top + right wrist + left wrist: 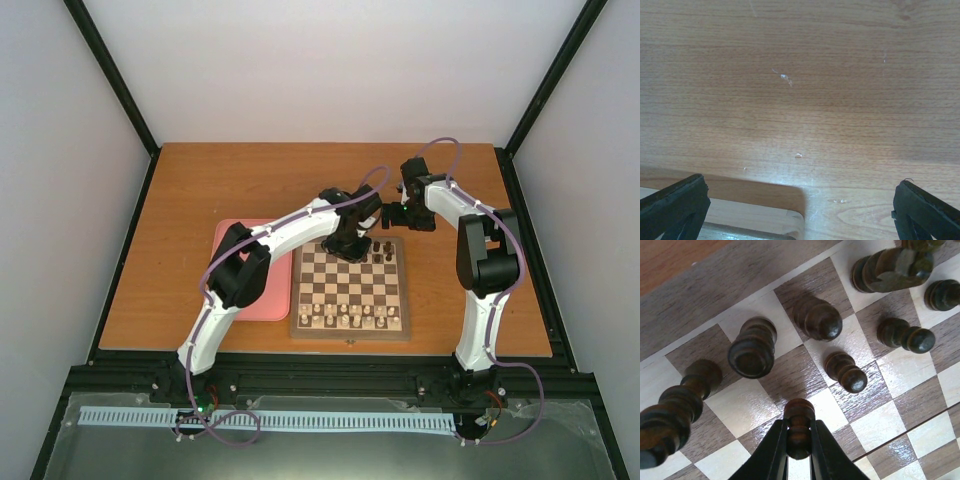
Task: Set up the chess pieces on the board
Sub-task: Place the chess piece on the chessboard.
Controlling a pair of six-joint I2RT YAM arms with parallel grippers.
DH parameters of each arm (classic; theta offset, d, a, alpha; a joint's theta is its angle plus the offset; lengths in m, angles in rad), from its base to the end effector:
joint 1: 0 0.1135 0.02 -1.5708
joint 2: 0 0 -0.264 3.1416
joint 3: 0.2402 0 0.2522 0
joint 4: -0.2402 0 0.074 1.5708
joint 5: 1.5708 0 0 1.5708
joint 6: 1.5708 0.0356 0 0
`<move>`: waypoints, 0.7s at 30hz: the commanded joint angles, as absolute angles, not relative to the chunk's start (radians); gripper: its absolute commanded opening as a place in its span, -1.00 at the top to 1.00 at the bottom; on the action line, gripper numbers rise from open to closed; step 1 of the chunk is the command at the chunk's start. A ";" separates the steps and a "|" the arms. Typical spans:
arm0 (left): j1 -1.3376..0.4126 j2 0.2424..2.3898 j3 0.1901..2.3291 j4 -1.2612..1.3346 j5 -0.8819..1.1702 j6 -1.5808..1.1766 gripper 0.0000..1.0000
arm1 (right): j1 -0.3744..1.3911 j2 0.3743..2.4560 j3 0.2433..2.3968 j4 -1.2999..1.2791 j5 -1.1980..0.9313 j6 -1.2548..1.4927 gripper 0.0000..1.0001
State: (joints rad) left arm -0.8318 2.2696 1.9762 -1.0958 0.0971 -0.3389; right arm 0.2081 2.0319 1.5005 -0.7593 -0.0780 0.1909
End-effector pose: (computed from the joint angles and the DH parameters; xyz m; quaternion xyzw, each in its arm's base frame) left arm 0.3082 -0.3434 0.1946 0.2469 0.9636 -0.0903 0.0488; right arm 0.3999 0.0873 0.1723 -0.0139 0.9894 0.0655 0.1291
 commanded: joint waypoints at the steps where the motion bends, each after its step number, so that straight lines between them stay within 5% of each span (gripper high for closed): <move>1: -0.841 2.290 2.038 -1.098 0.087 -0.326 0.85 | 0.202 2.042 1.510 -0.755 -0.063 0.187 -1.00; 21: -0.841 2.299 2.041 -1.096 0.083 -0.330 0.66 | 0.201 2.040 1.506 -0.754 -0.067 0.187 -1.00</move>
State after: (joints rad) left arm -0.8318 2.2902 2.0041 -1.0958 0.0925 -0.3389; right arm 0.2050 2.0319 1.5005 -0.7593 -0.0784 0.1909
